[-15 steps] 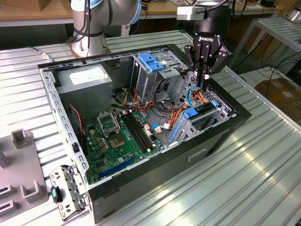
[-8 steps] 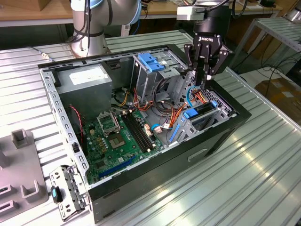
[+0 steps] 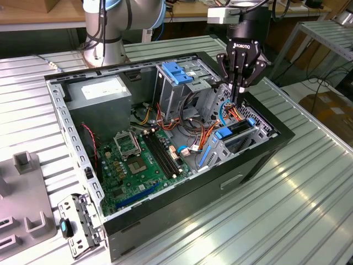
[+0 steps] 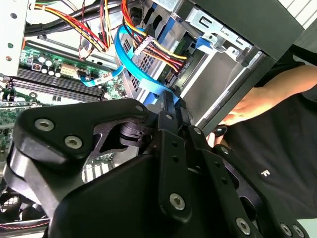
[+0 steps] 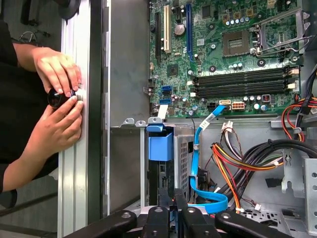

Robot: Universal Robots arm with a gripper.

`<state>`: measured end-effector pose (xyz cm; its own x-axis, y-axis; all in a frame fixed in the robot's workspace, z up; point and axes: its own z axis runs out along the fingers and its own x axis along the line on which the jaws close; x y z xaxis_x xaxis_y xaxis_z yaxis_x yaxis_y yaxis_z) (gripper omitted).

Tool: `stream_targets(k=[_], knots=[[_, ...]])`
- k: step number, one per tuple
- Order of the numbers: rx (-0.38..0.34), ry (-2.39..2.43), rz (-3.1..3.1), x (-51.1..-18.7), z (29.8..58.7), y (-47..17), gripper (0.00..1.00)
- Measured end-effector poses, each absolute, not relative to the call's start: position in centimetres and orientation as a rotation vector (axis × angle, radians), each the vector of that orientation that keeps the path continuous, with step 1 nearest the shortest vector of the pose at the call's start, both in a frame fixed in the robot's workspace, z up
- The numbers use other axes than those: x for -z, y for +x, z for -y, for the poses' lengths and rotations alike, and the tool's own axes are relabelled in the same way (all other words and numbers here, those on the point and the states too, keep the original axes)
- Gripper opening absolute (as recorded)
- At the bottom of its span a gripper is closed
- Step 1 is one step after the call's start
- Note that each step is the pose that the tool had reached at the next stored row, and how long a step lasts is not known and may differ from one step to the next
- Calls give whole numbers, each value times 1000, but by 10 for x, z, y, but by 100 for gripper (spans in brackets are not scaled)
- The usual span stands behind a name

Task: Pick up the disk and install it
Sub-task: 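Insert the second disk wire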

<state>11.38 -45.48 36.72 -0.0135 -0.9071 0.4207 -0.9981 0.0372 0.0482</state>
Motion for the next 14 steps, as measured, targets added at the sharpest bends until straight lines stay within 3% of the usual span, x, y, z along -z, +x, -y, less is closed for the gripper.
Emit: stream_targets(k=[7, 14], knots=[[-366, 1941, 1992, -367, 462, 112, 16], [-306, 1981, 2030, -367, 474, 109, 16]])
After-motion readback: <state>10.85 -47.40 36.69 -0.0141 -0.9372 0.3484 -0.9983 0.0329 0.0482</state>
